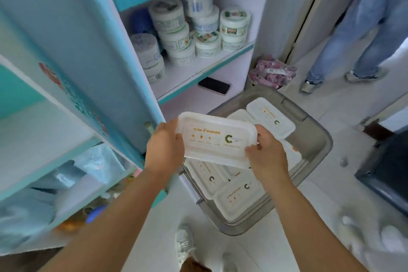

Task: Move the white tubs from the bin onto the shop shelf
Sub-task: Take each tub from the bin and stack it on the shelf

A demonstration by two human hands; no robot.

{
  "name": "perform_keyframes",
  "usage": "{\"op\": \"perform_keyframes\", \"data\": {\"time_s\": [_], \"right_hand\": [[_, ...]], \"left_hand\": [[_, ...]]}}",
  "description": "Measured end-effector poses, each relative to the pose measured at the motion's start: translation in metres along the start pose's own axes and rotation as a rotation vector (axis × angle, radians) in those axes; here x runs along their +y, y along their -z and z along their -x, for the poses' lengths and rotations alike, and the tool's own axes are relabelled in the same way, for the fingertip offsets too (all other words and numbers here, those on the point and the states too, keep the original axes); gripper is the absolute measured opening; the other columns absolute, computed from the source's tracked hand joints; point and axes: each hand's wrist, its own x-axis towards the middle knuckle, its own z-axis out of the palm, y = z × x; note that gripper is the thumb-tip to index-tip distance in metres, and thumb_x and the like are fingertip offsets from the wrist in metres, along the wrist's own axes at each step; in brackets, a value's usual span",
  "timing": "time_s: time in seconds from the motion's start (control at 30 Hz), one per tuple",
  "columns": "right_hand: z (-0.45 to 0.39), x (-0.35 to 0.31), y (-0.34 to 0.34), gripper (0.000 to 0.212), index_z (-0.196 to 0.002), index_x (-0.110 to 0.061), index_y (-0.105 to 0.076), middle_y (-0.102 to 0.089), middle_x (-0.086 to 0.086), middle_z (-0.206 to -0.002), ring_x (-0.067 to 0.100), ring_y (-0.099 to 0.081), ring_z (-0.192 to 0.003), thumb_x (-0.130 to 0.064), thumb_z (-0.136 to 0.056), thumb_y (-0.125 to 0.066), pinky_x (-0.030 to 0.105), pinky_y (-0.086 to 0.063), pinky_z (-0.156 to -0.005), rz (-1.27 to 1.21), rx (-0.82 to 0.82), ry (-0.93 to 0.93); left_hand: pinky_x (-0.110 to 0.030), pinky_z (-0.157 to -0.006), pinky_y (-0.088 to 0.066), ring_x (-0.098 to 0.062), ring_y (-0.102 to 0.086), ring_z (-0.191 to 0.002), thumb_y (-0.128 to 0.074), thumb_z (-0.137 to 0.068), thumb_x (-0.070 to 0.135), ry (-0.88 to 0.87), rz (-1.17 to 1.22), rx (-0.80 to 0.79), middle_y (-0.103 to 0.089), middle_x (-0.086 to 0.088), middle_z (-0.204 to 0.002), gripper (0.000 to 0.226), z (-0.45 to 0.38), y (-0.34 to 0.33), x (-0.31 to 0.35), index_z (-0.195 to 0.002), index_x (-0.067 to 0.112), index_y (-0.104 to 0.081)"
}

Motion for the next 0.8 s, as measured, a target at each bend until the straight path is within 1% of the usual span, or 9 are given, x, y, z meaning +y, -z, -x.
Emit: {"op": "perform_keyframes", "data": {"time_s": [0.1, 0.17, 0.23, 0.33, 0.4, 0.5, 0.6, 0.67, 0.8], "right_hand": [[0.009, -0.030, 0.012, 0.038, -0.109, -0.032, -0.055, -0.063, -0.008, -0.094, 0.009, -0.059, -0.081, -0.003, -0.087, -0.045, 0.022, -0.042, -0.053, 0.007, -0.052, 0.144], [0.019, -0.053, 0.020, 0.045, -0.116, -0.036, -0.055, -0.063, -0.008, -0.097, 0.007, -0.057, -0.081, -0.004, -0.087, -0.045, 0.022, -0.041, -0.055, -0.004, -0.075, 0.240], [0.030, -0.076, 0.026, 0.049, -0.120, -0.039, -0.054, -0.064, -0.010, -0.099, 0.009, -0.058, -0.085, -0.005, -0.086, -0.046, 0.023, -0.043, -0.057, -0.019, -0.103, 0.333], [0.048, -0.111, 0.031, 0.047, -0.115, -0.038, -0.058, -0.067, -0.011, -0.100, 0.011, -0.062, -0.089, -0.003, -0.086, -0.047, 0.032, -0.054, -0.068, -0.075, -0.139, 0.464], [0.062, -0.136, 0.030, 0.044, -0.109, -0.037, -0.060, -0.068, -0.014, -0.097, 0.011, -0.063, -0.088, -0.001, -0.086, -0.049, 0.034, -0.055, -0.073, -0.117, -0.151, 0.547], [0.082, -0.172, 0.023, 0.045, -0.105, -0.040, -0.058, -0.066, -0.017, -0.093, 0.013, -0.063, -0.088, 0.000, -0.085, -0.052, 0.030, -0.052, -0.073, -0.159, -0.171, 0.654], [0.103, -0.207, 0.008, 0.047, -0.113, -0.037, -0.060, -0.067, -0.013, -0.099, 0.017, -0.064, -0.090, -0.001, -0.084, -0.054, 0.035, -0.054, -0.077, -0.203, -0.194, 0.741], [0.119, -0.230, -0.003, 0.046, -0.108, -0.040, -0.059, -0.068, -0.012, -0.101, 0.018, -0.064, -0.090, 0.000, -0.084, -0.054, 0.039, -0.055, -0.080, -0.234, -0.217, 0.792], [0.153, -0.274, -0.026, 0.049, -0.096, -0.048, -0.059, -0.068, -0.020, -0.095, 0.016, -0.065, -0.087, -0.002, -0.082, -0.055, 0.042, -0.055, -0.080, -0.271, -0.233, 0.883]], "left_hand": [[-0.038, -0.080, -0.045, -0.032, -0.054, -0.093, -0.043, -0.092, 0.007, 0.058, 0.077, 0.148, -0.058, -0.015, -0.107, 0.036, 0.021, 0.034, 0.001, -0.127, 0.012, -0.053], [-0.037, -0.075, -0.047, -0.030, -0.054, -0.088, -0.043, -0.091, 0.007, 0.070, 0.118, 0.244, -0.058, -0.014, -0.103, 0.037, 0.038, 0.059, 0.000, -0.126, 0.014, -0.054], [-0.033, -0.069, -0.044, -0.029, -0.053, -0.085, -0.044, -0.090, 0.006, 0.070, 0.149, 0.330, -0.057, -0.010, -0.097, 0.037, 0.054, 0.086, -0.002, -0.123, 0.015, -0.057], [-0.029, -0.071, -0.040, -0.025, -0.052, -0.083, -0.047, -0.091, 0.008, 0.088, 0.167, 0.455, -0.056, -0.006, -0.096, 0.037, 0.076, 0.126, -0.006, -0.126, 0.015, -0.055], [-0.027, -0.073, -0.038, -0.023, -0.052, -0.085, -0.049, -0.092, 0.010, 0.106, 0.165, 0.535, -0.057, -0.006, -0.102, 0.040, 0.090, 0.153, -0.010, -0.132, 0.014, -0.053], [-0.022, -0.072, -0.035, -0.018, -0.050, -0.086, -0.049, -0.094, 0.013, 0.130, 0.146, 0.636, -0.054, -0.001, -0.102, 0.042, 0.111, 0.193, -0.019, -0.136, 0.015, -0.049], [-0.022, -0.074, -0.035, -0.018, -0.050, -0.088, -0.049, -0.094, 0.014, 0.141, 0.133, 0.726, -0.053, 0.000, -0.099, 0.043, 0.131, 0.230, -0.033, -0.137, 0.015, -0.048], [-0.022, -0.075, -0.034, -0.022, -0.052, -0.094, -0.050, -0.093, 0.014, 0.163, 0.128, 0.780, -0.058, -0.003, -0.100, 0.043, 0.142, 0.254, -0.047, -0.136, 0.015, -0.049], [-0.023, -0.072, -0.034, -0.017, -0.050, -0.084, -0.052, -0.092, 0.014, 0.178, 0.113, 0.878, -0.053, 0.002, -0.096, 0.045, 0.163, 0.302, -0.078, -0.137, 0.015, -0.049]]}}
